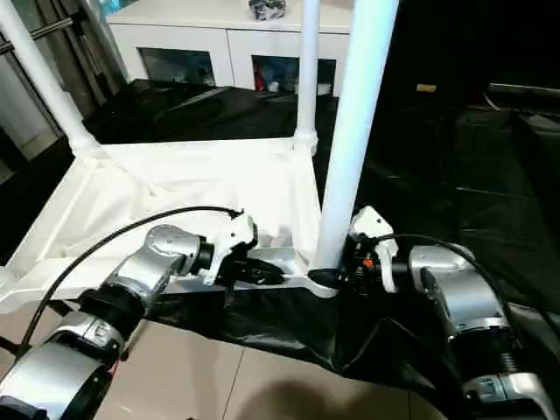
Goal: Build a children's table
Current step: Rotate leg to tighten
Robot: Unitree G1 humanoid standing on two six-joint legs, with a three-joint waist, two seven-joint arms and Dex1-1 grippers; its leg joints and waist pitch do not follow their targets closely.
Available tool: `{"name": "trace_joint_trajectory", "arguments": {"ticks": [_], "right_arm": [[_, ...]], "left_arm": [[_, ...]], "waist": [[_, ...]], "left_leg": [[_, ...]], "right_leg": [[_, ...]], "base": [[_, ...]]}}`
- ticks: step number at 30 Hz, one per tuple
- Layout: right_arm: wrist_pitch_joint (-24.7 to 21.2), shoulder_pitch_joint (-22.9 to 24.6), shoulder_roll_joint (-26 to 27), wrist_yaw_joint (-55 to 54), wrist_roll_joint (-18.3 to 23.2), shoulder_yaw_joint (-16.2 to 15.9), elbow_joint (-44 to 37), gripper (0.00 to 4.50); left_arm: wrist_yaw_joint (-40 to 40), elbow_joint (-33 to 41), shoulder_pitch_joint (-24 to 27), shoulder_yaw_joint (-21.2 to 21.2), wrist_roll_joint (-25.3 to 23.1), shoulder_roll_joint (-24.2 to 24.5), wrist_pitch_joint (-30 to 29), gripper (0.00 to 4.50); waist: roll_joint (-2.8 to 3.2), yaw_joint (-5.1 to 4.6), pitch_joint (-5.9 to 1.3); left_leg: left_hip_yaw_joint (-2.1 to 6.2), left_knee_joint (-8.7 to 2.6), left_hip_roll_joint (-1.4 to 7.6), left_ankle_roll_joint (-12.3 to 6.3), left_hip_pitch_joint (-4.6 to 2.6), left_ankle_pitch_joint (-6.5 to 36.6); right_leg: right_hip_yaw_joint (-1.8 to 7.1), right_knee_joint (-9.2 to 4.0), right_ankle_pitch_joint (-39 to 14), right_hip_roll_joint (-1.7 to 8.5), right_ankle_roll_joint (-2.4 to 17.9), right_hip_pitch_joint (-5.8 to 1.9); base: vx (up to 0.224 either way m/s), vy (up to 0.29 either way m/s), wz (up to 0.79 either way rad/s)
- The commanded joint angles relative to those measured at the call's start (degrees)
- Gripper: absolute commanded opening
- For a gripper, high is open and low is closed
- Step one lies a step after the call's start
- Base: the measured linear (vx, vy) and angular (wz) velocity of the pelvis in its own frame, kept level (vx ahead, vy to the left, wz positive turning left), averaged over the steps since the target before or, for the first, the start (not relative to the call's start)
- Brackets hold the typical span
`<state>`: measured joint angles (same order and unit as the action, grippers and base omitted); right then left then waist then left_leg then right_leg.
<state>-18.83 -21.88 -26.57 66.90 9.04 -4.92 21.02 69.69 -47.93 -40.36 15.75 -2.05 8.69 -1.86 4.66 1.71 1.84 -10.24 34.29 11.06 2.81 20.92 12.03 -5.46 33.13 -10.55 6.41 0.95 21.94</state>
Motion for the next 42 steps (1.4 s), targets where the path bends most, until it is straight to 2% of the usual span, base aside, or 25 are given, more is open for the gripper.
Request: {"name": "trace_joint_trajectory", "arguments": {"ticks": [1, 2, 4, 6, 7, 9, 11, 12, 13, 15, 16, 19, 23, 26, 27, 29, 30, 32, 33, 34, 36, 39, 40, 41, 42], "right_arm": [[1.1, 2.4, 8.9, -3.5, 0.3, -6.0, 2.8, 2.56], [0.8, 2.1, 10.3, -6.6, -0.4, -5.5, 4.3, 2.56], [0.9, 1.6, 12.0, -10.1, -1.4, -5.1, 6.2, 2.54], [1.9, 0.5, 15.3, -16.5, -2.6, -4.0, 9.8, 2.54], [1.9, 0.5, 15.5, -16.8, -2.6, -4.0, 9.9, 2.54], [2.4, -1.4, 19.4, -24.1, -3.7, -2.8, 14.0, 2.54], [3.3, -4.1, 22.8, -31.9, -5.3, -1.4, 18.6, 2.54], [3.8, -5.7, 24.1, -35.1, -6.0, -1.0, 20.8, 2.54], [4.0, -6.3, 24.5, -36.1, -6.3, -0.9, 21.6, 2.54], [6.1, -7.7, 25.1, -35.4, -7.0, -1.0, 23.2, 2.54], [7.3, -8.5, 25.4, -34.7, -6.6, -0.9, 23.9, 2.89], [7.1, -8.9, 25.1, -33.9, -5.8, -0.2, 24.0, 3.24], [7.6, -9.3, 24.0, -33.0, -5.0, 1.7, 24.3, 3.56], [7.2, -7.5, 19.9, -29.8, -4.3, 2.0, 19.0, 3.76], [7.5, -7.2, 19.0, -29.1, -4.2, 1.9, 18.3, 4.01], [6.0, -5.0, 14.3, -26.0, -2.9, 2.8, 12.4, 4.01], [6.0, -5.0, 14.3, -26.0, -2.9, 2.8, 12.4, 4.01], [3.0, -1.4, 7.8, -19.6, 0.3, 4.4, 3.8, 4.01], [2.7, -0.6, 6.5, -18.1, 0.9, 4.6, 2.2, 4.01], [1.7, 1.7, 3.0, -14.6, 2.1, 5.0, -1.8, 4.01], [1.2, 2.5, 1.9, -13.4, 2.6, 5.2, -3.2, 4.01], [-0.6, 5.4, -2.1, -9.5, 4.4, 6.1, -8.5, 4.01], [-2.3, 6.5, -3.6, -8.3, 5.5, 6.5, -11.2, 4.01], [-2.3, 6.5, -3.6, -8.3, 5.5, 6.5, -11.2, 4.01], [-3.4, 7.1, -4.3, -7.7, 6.6, 6.4, -13.0, 4.01]], "left_arm": [[-10.9, 0.0, -1.8, -2.9, 0.3, -2.6, -1.8, 0.00], [-12.3, -0.2, -1.8, -3.2, 0.3, -3.1, -2.2, 0.00], [-14.1, -0.4, -1.9, -3.6, 0.3, -3.9, -2.7, 0.00], [-17.7, -0.9, -2.3, -4.3, 0.4, -5.5, -3.6, 0.00], [-17.9, -1.0, -2.3, -4.3, 0.4, -5.6, -3.6, 0.00], [-22.4, -1.5, -2.9, -5.4, 0.6, -7.8, -4.4, 0.00], [-24.9, -1.6, -3.4, -5.7, 0.6, -9.6, -4.6, 0.00], [-25.3, -1.5, -3.4, -5.6, 0.6, -10.2, -4.5, 0.00], [-25.3, -1.5, -3.4, -5.6, 0.7, -10.5, -4.4, 0.00], [-25.1, -1.1, -3.3, -5.4, 0.4, -10.6, -4.1, 0.00], [-25.1, -0.9, -3.1, -5.2, 0.1, -10.5, -3.7, 0.00], [-25.1, -1.1, -3.1, -4.9, -0.4, -9.8, -2.5, 0.00], [-24.5, -1.4, -3.1, -4.5, -1.3, -8.7, -0.5, 0.00], [-23.4, -1.1, -2.9, -4.5, -1.4, -7.9, 0.7, 0.00], [-23.1, -1.0, -2.8, -4.5, -1.4, -7.8, 1.0, 0.00], [-21.7, -0.1, -2.2, -4.2, -1.2, -7.5, 1.6, 0.00], [-21.7, -0.1, -2.2, -4.2, -1.2, -7.5, 1.6, 0.00], [-19.7, 1.1, -1.3, -4.1, -0.4, -7.3, 2.1, 0.00], [-19.4, 1.3, -1.1, -4.0, -0.3, -7.3, 2.2, 0.00], [-18.6, 1.6, -0.7, -4.0, -0.1, -7.2, 2.6, 0.00], [-18.4, 1.6, -0.5, -4.0, -0.2, -7.2, 2.8, 0.00], [-16.7, 1.8, 0.0, -3.8, 0.4, -6.8, 3.8, 0.00], [-15.6, 2.3, 0.4, -3.8, 1.0, -6.6, 4.2, 0.00], [-15.6, 2.3, 0.4, -3.8, 1.0, -6.6, 4.2, 0.00], [-15.2, 2.8, 0.6, -4.1, 1.3, -6.5, 4.0, 0.00]], "waist": [[-1.06, -0.40, -2.72], [-1.01, -0.64, -2.66], [-1.24, -1.95, -2.12], [-1.04, -2.57, -2.01], [-0.89, -3.15, -2.05], [-0.84, -3.90, -1.85], [-0.85, -5.01, -1.69], [-0.88, -5.34, -1.72], [-0.86, -6.05, -1.75], [-0.85, -6.41, -1.96], [-0.98, -6.51, -2.08], [-1.28, -6.26, -2.16], [-1.02, -6.12, -2.38], [-1.08, -5.78, -2.54], [-1.05, -5.53, -2.60], [-1.08, -5.09, -2.77], [-1.15, -4.51, -2.90], [-0.41, -3.77, -2.99], [-0.85, -2.94, -3.43], [-0.85, -2.42, -3.60], [-0.94, -1.72, -3.75], [-0.82, -1.06, -4.08], [-0.95, -0.88, -3.87], [-1.54, -0.82, -3.76], [-1.39, -0.68, -3.53]], "left_leg": [[0.39, -4.46, 2.03, -5.46, 0.10, 9.7], [0.46, -4.54, 1.95, -4.83, 0.12, 10.4], [0.78, -5.05, 1.66, -2.54, -0.29, 15.6], [0.93, -5.12, 1.65, -1.98, -0.75, 18.7], [0.90, -5.03, 1.56, -1.47, -0.92, 19.4], [1.25, -5.34, 1.50, -1.26, -0.40, 20.9], [1.45, -5.12, 1.14, -0.23, -1.09, 24.3], [1.65, -5.12, 1.10, -0.11, -1.10, 24.5], [1.87, -5.24, 1.01, -0.20, -0.65, 25.0], [1.83, -5.16, 1.07, -1.18, -0.68, 24.9], [1.83, -5.18, 1.14, -1.93, -0.32, 23.8], [1.63, -5.20, 1.27, -3.38, 0.25, 20.9], [1.54, -5.18, 1.49, -4.10, 0.46, 18.2], [1.33, -5.04, 1.60, -5.14, 0.55, 16.0], [1.16, -4.87, 1.58, -5.76, 0.45, 15.2], [1.09, -4.69, 1.68, -6.62, 0.54, 13.2], [1.01, -4.48, 1.75, -7.60, 0.52, 11.2], [1.00, -4.22, 1.79, -8.65, 0.51, 8.0], [0.66, -3.63, 2.02, -9.96, -0.28, 6.1], [0.65, -3.25, 1.79, -11.88, 0.42, 2.2], [0.61, -2.74, 1.62, -14.36, 0.68, -1.3], [0.62, -2.17, 1.72, -15.94, 0.84, -3.3], [0.46, -2.18, 1.57, -16.07, 1.06, -2.3], [0.36, -2.30, 1.69, -15.95, 1.05, -1.6], [0.30, -2.48, 1.68, -15.17, 1.07, 0.4]], "right_leg": [[2.13, -3.87, -13.4, 2.44, 12.5, -2.61], [2.11, -3.94, -14.6, 2.50, 12.1, -2.61], [1.87, -4.85, -23.2, 2.35, 10.0, -2.31], [1.95, -5.46, -27.5, 2.37, 8.6, -1.94], [2.14, -5.51, -26.8, 2.43, 8.9, -1.64], [1.85, -5.45, -27.8, 2.21, 8.2, -1.95], [1.62, -6.12, -33.2, 2.39, 6.8, -1.11], [1.52, -6.21, -33.8, 2.46, 6.6, -1.14], [1.36, -6.19, -33.8, 2.33, 6.2, -1.41], [1.54, -6.23, -31.9, 2.35, 6.6, -1.28], [1.67, -5.98, -29.9, 2.39, 7.3, -1.53], [1.86, -5.66, -27.1, 2.47, 8.4, -1.82], [2.00, -5.15, -22.6, 2.47, 10.0, -2.09], [2.07, -4.75, -18.0, 2.41, 11.4, -2.29], [2.14, -4.75, -16.9, 2.46, 11.6, -2.32], [2.17, -4.47, -14.7, 2.50, 12.3, -2.52], [2.22, -4.22, -12.2, 2.47, 12.6, -2.69], [2.18, -3.75, -7.6, 2.37, 13.4, -3.01], [2.42, -3.30, -2.9, 2.37, 14.4, -2.61], [2.42, -2.50, 2.5, 2.35, 15.2, -3.17], [2.20, -2.05, 5.8, 2.41, 15.4, -3.19], [1.91, -1.87, 5.1, 2.31, 14.8, -2.82], [1.90, -2.04, 3.2, 2.18, 14.5, -2.77], [1.97, -2.21, 1.7, 2.19, 14.2, -2.72], [1.86, -2.49, -2.4, 2.17, 13.8, -2.54]], "base": [[0.000, 0.000, 0.00], [0.000, 0.000, 0.00], [0.000, 0.000, 0.00], [0.000, 0.000, 0.00], [0.000, 0.000, 0.00], [0.000, 0.000, 0.00], [0.000, 0.000, 0.00], [0.000, 0.000, 0.00], [0.000, 0.000, 0.00], [0.000, 0.000, 0.00], [0.000, 0.000, 0.00], [0.000, 0.000, 0.00], [0.000, 0.000, 0.00], [0.000, 0.000, 0.00], [0.000, 0.000, 0.00], [0.000, 0.000, 0.00], [0.000, 0.000, 0.00], [0.026, 0.000, 0.02], [0.058, 0.007, 0.04], [0.058, 0.007, 0.04], [0.000, 0.000, 0.00], [0.000, 0.000, 0.00], [0.000, 0.000, 0.00], [0.000, 0.000, 0.00], [0.000, 0.000, 0.00]]}}
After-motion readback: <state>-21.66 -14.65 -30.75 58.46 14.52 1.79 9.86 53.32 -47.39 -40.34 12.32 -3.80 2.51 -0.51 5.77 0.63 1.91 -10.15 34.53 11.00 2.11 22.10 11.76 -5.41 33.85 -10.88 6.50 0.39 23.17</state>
